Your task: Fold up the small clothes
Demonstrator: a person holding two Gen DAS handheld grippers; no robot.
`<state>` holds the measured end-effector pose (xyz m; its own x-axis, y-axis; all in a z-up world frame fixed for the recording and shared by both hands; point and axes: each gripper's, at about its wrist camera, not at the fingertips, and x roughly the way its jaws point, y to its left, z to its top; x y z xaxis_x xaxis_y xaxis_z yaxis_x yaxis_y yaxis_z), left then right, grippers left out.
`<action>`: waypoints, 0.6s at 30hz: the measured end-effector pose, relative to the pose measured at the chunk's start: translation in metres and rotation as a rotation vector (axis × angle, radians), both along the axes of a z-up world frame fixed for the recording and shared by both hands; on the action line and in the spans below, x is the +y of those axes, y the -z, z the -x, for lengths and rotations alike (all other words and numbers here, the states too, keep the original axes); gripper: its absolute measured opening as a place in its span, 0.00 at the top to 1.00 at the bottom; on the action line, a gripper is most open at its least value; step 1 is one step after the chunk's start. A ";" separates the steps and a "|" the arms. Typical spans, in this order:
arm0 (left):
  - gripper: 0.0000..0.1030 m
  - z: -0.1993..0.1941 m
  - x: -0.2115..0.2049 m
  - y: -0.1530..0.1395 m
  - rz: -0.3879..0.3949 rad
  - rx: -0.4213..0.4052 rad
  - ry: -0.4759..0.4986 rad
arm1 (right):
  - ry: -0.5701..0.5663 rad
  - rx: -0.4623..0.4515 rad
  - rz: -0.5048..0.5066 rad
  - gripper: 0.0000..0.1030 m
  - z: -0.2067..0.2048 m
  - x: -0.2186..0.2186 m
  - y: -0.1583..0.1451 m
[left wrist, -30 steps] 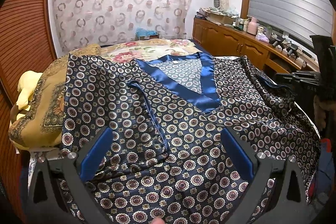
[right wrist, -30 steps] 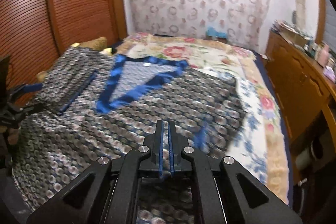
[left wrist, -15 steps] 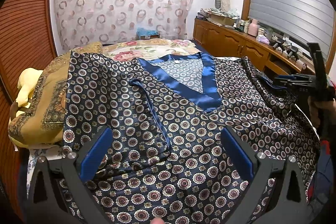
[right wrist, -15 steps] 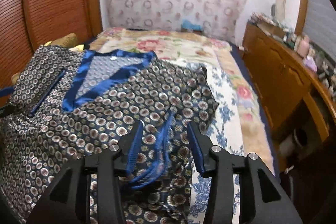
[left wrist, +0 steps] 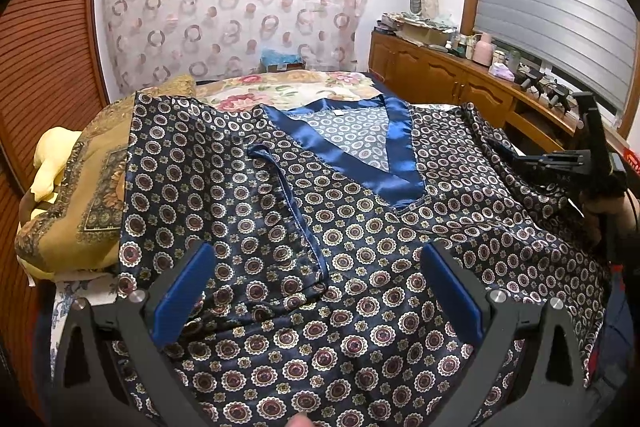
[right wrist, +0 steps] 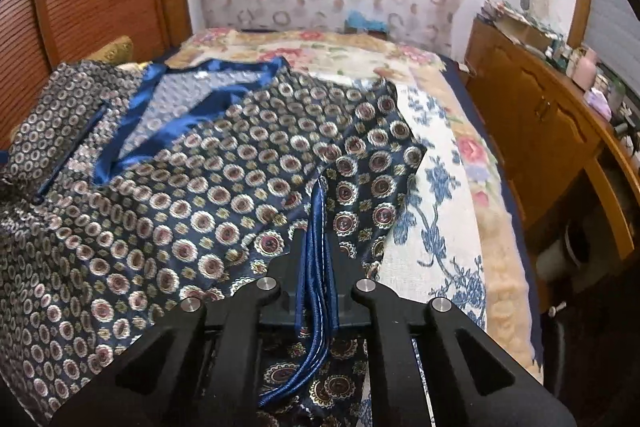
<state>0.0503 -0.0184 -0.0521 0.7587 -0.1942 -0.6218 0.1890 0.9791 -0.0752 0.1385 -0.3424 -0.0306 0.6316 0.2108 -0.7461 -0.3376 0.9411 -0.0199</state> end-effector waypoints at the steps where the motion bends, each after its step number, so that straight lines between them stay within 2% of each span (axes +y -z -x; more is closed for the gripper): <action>1: 0.00 0.000 0.000 0.000 -0.001 0.001 0.000 | -0.009 -0.010 -0.014 0.96 0.001 0.000 -0.004; 5: 0.00 0.001 0.000 0.000 -0.005 0.000 0.002 | -0.040 -0.056 -0.041 0.97 0.005 0.011 -0.021; 12: 0.00 0.001 0.003 -0.002 -0.002 -0.005 -0.007 | -0.142 -0.078 -0.110 0.97 0.004 0.051 -0.042; 13: 0.00 0.001 0.004 -0.002 -0.004 -0.005 -0.010 | -0.142 -0.082 -0.104 0.93 0.002 0.055 -0.043; 14: 0.00 0.000 0.005 -0.003 -0.006 -0.004 -0.012 | -0.130 -0.091 -0.089 0.80 0.001 0.058 -0.045; 15: 0.00 0.001 0.007 -0.003 -0.008 -0.004 -0.014 | -0.121 -0.099 -0.079 0.73 0.001 0.060 -0.048; 16: 0.00 0.001 0.009 -0.003 -0.008 -0.005 -0.017 | -0.117 -0.102 -0.078 0.62 -0.001 0.059 -0.049; 17: 0.00 0.001 0.010 -0.003 -0.006 -0.006 -0.018 | -0.112 -0.106 -0.080 0.57 -0.002 0.057 -0.050; 18: 0.00 0.002 0.011 -0.003 -0.004 -0.008 -0.020 | -0.100 -0.110 -0.079 0.56 -0.002 0.052 -0.051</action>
